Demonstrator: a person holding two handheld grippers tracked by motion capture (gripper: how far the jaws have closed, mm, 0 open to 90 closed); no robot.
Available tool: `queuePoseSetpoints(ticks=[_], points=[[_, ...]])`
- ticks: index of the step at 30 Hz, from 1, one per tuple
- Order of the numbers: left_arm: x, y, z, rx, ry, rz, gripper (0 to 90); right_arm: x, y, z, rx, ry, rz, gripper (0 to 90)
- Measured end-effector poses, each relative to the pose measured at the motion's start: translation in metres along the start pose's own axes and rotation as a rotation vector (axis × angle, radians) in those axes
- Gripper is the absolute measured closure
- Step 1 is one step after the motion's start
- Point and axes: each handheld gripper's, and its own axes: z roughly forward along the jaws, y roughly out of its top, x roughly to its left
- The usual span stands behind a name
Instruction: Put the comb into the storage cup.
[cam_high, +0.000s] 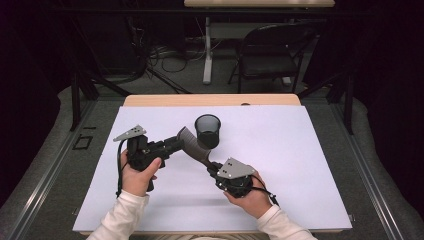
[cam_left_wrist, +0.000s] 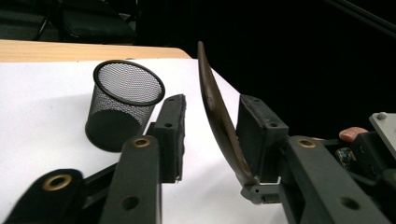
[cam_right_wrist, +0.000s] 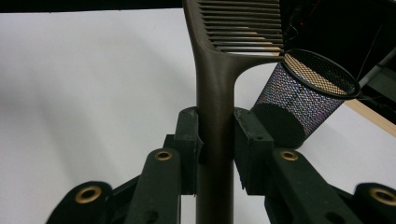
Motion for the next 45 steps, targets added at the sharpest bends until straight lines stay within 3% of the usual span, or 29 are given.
queuePoseSetpoints(ticks=[6,18,29,40,45], points=[[0.002,0.001,0.003,0.023,-0.033,-0.052,66.6,0.001,0.0,0.0,0.0,0.003,-0.001,72.6],[0.001,0.002,0.003,0.008,-0.018,-0.071,76.8,0.002,-0.002,0.002,0.0,0.004,-0.003,72.6],[0.008,0.0,0.003,-0.001,-0.078,-0.148,80.9,0.004,-0.003,0.003,-0.004,-0.002,-0.003,72.6],[0.01,-0.001,0.003,0.003,-0.095,-0.171,82.8,0.004,-0.004,0.005,0.001,0.0,-0.003,72.5],[0.013,-0.001,0.003,0.007,-0.117,-0.207,83.8,0.005,-0.005,0.006,0.002,-0.003,-0.005,72.5]])
